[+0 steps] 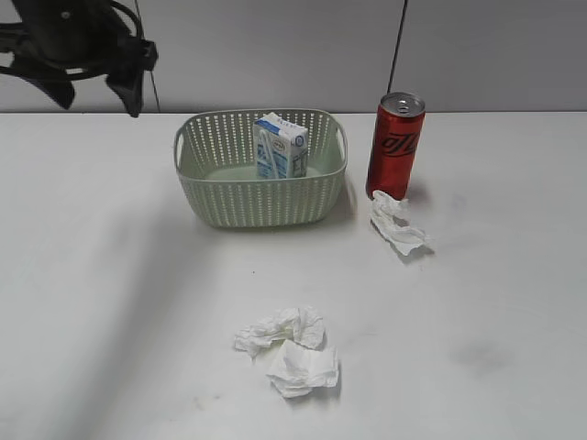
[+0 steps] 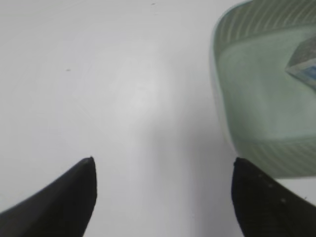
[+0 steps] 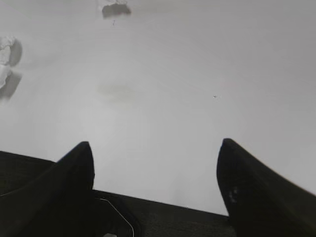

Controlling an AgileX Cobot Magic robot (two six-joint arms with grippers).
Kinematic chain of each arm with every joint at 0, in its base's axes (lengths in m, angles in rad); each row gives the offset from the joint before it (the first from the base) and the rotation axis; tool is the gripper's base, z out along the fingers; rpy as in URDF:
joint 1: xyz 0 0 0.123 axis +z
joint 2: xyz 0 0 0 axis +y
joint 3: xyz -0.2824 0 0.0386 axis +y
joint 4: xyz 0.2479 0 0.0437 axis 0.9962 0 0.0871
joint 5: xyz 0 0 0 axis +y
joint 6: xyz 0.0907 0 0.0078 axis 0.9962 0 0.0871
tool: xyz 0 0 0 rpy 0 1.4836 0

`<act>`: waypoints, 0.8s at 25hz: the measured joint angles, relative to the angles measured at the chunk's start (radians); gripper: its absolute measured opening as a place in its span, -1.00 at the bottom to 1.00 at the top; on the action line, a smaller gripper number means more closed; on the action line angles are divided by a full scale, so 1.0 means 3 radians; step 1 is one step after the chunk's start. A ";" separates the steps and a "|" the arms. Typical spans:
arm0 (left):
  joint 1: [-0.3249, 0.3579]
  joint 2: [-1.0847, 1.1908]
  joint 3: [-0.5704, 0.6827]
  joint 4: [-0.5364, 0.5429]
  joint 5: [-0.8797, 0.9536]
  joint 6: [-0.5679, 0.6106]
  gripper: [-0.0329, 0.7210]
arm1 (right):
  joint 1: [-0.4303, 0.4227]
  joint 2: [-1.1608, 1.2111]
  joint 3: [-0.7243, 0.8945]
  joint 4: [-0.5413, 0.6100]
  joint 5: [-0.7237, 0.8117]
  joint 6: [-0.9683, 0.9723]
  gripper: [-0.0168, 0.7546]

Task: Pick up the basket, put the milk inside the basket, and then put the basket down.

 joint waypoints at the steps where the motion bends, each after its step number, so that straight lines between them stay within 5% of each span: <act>1: 0.0046 -0.0033 0.0000 0.0000 0.0085 0.0058 0.79 | 0.0000 -0.0088 0.0097 -0.0007 0.0002 0.0000 0.56; 10: 0.0361 -0.0596 0.0365 0.0017 0.0176 0.0367 0.70 | 0.0000 -0.0885 0.0263 -0.0023 0.0029 -0.0001 0.56; 20: 0.0797 -0.1588 0.1800 -0.0193 0.0047 0.0704 0.66 | 0.0000 -0.1429 0.0263 -0.0033 0.0029 -0.0001 0.56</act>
